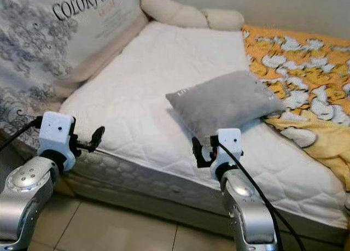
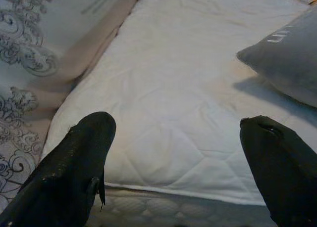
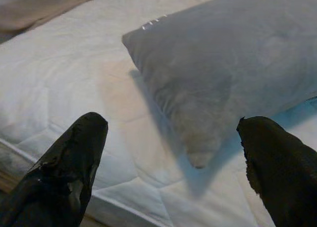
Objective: Clean up the room
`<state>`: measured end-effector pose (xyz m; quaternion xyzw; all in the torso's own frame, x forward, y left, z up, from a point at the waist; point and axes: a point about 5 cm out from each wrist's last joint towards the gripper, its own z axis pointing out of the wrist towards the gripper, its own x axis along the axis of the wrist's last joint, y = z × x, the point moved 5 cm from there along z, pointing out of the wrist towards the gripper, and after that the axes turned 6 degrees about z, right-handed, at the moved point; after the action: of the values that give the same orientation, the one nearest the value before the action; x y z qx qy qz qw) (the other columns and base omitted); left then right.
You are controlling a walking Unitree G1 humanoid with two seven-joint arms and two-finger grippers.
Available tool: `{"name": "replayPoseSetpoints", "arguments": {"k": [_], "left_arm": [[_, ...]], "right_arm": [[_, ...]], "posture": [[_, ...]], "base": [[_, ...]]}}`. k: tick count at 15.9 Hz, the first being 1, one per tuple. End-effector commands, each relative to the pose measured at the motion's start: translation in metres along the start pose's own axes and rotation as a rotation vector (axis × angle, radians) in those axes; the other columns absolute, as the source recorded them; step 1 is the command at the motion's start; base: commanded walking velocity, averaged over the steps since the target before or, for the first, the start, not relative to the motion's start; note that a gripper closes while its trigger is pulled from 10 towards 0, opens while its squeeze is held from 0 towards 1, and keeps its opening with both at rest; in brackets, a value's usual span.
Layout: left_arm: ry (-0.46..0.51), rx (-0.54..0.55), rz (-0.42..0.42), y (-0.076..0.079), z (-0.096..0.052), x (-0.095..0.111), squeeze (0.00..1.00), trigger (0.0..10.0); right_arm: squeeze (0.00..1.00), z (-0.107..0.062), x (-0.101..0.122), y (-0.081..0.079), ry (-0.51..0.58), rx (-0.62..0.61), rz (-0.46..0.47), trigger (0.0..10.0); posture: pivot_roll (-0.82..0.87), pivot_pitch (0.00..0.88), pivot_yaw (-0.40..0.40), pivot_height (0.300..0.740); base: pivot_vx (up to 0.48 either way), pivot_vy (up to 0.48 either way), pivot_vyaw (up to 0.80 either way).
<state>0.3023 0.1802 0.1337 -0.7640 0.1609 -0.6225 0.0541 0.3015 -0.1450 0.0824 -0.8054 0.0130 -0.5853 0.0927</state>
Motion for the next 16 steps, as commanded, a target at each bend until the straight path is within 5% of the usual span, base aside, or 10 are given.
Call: {"name": "replayPoseSetpoints", "arguments": {"k": [1,5,16], "left_arm": [[0.004,-0.002,0.003,-0.0006,0.0008,0.0008,0.00,10.0],[0.004,-0.004,0.004,-0.0013,0.0004,0.0004,0.00,10.0],[0.007,-0.017,0.010,0.0017,0.0022,0.0001,0.00,10.0]], "right_arm": [[0.00,0.0019,0.0051,-0.0001,0.006,0.001,0.008,10.0],[0.00,0.0021,0.0031,0.0019,-0.003,-0.006,0.009,10.0],[0.00,0.0050,0.0036,0.0046,0.003,-0.009,-0.009,10.0]], "posture": [[-0.08,0.000,-0.034,0.740],[-0.08,0.000,-0.034,0.740],[-0.08,0.000,-0.032,0.740]], "base": [[0.262,0.000,-0.41],[0.262,0.000,-0.79],[0.261,0.000,0.00]]}}
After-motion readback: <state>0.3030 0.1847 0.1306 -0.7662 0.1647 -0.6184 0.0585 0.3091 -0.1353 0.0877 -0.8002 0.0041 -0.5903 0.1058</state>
